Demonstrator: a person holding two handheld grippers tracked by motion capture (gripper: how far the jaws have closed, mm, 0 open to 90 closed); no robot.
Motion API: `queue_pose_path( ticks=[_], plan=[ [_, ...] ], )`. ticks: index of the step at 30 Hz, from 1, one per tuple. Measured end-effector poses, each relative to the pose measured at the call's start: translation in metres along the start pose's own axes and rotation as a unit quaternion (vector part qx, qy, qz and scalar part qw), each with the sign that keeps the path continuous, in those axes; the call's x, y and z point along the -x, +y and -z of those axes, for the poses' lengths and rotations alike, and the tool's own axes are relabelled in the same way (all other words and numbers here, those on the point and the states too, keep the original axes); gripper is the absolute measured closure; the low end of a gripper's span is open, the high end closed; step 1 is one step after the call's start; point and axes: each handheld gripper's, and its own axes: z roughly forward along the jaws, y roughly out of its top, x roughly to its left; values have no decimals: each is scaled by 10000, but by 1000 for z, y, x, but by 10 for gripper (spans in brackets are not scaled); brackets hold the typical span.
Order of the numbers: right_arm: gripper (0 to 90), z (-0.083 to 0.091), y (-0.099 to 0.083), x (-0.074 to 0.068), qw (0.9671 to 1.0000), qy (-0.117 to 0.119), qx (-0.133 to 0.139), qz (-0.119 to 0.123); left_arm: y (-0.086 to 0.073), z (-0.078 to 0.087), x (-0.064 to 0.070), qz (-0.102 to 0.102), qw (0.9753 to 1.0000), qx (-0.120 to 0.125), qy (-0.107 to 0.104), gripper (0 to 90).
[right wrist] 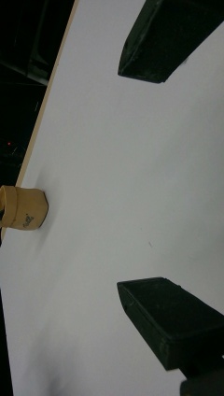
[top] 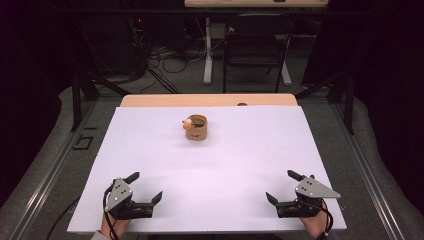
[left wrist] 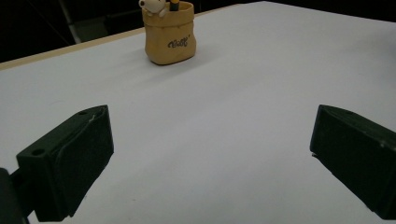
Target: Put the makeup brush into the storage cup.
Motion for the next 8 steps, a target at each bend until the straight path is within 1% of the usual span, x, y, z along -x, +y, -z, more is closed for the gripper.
queue_pose_path(
  ticks=[3, 4, 8],
  plan=[
    [0, -2, 0, 1, 10000, -2, 24, -23, 0, 0, -1, 26, 10000, -19, 31, 0],
    [0, -2, 0, 1, 10000, 9, -33, -12, 0, 0, -1, 22, 10000, -14, 44, 0],
    [0, 0, 2, 1, 10000, 21, 46, 10, -1, 1, -2, 56, 9999, 8, 93, 0]
  ],
)
